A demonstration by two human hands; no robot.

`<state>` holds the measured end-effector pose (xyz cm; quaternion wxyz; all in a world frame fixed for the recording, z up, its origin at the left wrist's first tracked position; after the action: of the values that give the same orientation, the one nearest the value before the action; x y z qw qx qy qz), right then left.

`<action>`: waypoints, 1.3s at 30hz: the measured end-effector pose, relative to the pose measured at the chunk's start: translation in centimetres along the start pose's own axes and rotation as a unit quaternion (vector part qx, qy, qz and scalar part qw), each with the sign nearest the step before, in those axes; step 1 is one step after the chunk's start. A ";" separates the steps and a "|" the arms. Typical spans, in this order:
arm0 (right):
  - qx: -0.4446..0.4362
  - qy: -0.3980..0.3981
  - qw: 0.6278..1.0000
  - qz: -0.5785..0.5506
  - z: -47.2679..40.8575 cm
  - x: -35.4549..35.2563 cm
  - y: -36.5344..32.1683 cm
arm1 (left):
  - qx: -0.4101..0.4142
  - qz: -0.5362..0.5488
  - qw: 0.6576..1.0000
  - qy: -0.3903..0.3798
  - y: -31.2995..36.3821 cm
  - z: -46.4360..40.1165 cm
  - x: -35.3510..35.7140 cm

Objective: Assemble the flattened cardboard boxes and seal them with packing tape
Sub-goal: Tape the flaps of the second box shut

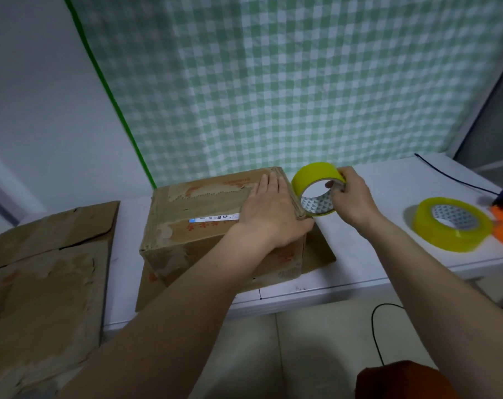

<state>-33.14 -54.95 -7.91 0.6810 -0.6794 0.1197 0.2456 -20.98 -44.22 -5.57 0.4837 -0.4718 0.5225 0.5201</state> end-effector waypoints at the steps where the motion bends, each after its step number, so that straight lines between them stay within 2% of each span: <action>1: 0.005 -0.030 0.999 -0.027 0.2 0.0 0.2 | 0.014 -0.003 1.000 -0.008 -0.2 0.2 0.0; 3: 0.023 -0.139 0.983 -0.119 1.1 0.2 0.5 | 0.053 -0.011 0.998 -0.028 -0.9 1.0 -0.1; 5: 0.031 -0.284 0.937 -0.199 2.6 0.7 0.6 | 0.097 -0.014 0.994 -0.050 -2.2 2.4 -0.2; 7: 0.028 -0.407 0.889 -0.209 4.5 1.5 0.4 | 0.118 0.002 0.991 -0.070 -4.0 3.7 -0.4; 9: 0.014 -0.457 0.867 -0.201 5.9 2.8 0.1 | 0.106 0.013 0.991 -0.077 -5.5 4.9 -0.5; 13: 0.017 -0.424 0.880 -0.214 7.3 4.8 -0.1 | 0.070 -0.026 0.996 -0.046 -6.8 6.6 -0.5; 17: 0.045 -0.437 0.866 -0.239 9.1 6.1 2.2 | 0.067 -0.031 0.996 -0.049 -7.1 7.0 -0.6; 21: 0.097 -0.416 0.862 -0.274 10.6 7.3 4.2 | 0.055 -0.029 0.998 -0.024 -7.5 6.6 -0.5; 27: 0.090 -0.303 0.918 -0.238 10.8 8.1 4.3 | 0.007 -0.036 0.998 0.051 -7.3 7.0 -0.2; 31: 0.090 -0.234 0.939 -0.234 9.9 6.6 5.4 | -0.076 -0.128 0.983 0.104 -5.6 7.6 0.2; 33: 0.083 -0.204 0.948 -0.229 9.6 5.9 5.5 | -0.024 -0.160 0.971 0.176 -2.4 7.4 0.0; 35: 0.081 -0.183 0.954 -0.224 9.2 5.3 5.6 | 0.093 -0.128 0.952 0.264 1.0 6.8 0.5; 36: 0.075 -0.164 0.959 -0.216 8.9 4.8 5.7 | 0.144 -0.109 0.947 0.266 2.3 6.4 1.1; 37: 0.067 -0.135 0.969 -0.197 8.5 4.3 6.0 | 0.170 -0.083 0.953 0.236 3.4 5.9 2.0; 39: 0.051 -0.051 0.993 -0.094 7.4 2.7 7.0 | 0.178 -0.030 0.974 0.139 5.4 5.1 3.8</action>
<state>-35.58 -47.49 -14.96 0.7398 -0.6389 0.0325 0.2084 -26.67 -39.01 -8.87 0.4974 -0.4614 0.6546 0.3336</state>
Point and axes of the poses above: each hand's wrist, its own z-axis away from the middle knuckle, its own x-axis out of the palm, y = z × x, the point moved 6 cm from there along -z, towards the middle knuckle, and after that the axes turned 14 degrees about x, right-handed, at the moved point
